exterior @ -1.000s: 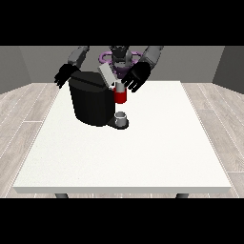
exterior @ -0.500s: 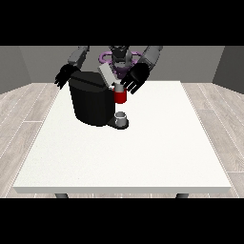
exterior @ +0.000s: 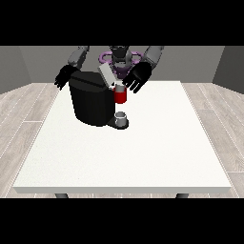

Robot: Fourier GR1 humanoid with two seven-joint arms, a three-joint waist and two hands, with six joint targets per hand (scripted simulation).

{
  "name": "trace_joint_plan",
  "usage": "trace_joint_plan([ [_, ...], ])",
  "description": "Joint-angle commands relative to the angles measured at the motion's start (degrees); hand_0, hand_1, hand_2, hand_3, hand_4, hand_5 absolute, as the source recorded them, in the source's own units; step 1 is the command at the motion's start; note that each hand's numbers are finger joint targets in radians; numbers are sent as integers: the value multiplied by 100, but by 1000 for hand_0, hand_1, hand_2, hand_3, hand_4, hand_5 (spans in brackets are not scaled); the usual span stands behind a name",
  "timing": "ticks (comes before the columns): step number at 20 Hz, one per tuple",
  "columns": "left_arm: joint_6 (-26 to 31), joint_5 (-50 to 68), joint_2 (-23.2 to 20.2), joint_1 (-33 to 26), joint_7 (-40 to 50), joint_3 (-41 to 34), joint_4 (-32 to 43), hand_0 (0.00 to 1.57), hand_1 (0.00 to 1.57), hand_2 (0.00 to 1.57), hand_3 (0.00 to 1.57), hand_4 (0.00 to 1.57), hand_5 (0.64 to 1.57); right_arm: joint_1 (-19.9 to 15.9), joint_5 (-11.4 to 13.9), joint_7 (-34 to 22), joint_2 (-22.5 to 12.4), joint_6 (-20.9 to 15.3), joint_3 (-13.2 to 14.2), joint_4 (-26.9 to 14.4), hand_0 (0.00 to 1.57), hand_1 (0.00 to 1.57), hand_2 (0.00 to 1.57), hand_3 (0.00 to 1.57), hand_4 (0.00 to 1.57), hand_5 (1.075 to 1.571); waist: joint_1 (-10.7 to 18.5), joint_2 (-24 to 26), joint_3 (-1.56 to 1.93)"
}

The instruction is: Insert the coffee pod into the coffee machine and close the lid

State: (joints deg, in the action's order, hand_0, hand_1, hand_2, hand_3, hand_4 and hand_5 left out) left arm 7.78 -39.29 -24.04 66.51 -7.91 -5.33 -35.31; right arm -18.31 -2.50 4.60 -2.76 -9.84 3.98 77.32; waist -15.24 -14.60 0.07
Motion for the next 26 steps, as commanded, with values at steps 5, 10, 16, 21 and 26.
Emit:
trace_joint_plan([
  [5,162,-258,-92,-162,-333,246,-14,567,567,810,640,235,1571,-39,-233,126,-167,224,210,-51,0,0,0,0,463,1571,13,-28,-5],
  [10,286,-417,-139,-21,-151,302,91,0,0,0,0,0,1571,-107,90,-20,39,-70,-91,13,0,0,0,0,465,1571,8,-30,-6],
  [16,402,-384,-356,29,-316,154,83,0,0,0,0,0,1571,-95,116,-51,189,-269,-103,12,0,0,0,0,375,1571,30,-33,-7],
  [21,650,-355,-139,-155,-258,224,-110,0,0,0,0,0,1571,292,30,267,82,-112,65,-392,0,0,0,0,344,1571,283,367,-4],
  [26,466,-388,-31,-442,-276,192,-166,0,0,0,0,0,1571,299,40,31,-3,-165,92,-276,0,0,0,0,416,1571,344,613,-7],
])
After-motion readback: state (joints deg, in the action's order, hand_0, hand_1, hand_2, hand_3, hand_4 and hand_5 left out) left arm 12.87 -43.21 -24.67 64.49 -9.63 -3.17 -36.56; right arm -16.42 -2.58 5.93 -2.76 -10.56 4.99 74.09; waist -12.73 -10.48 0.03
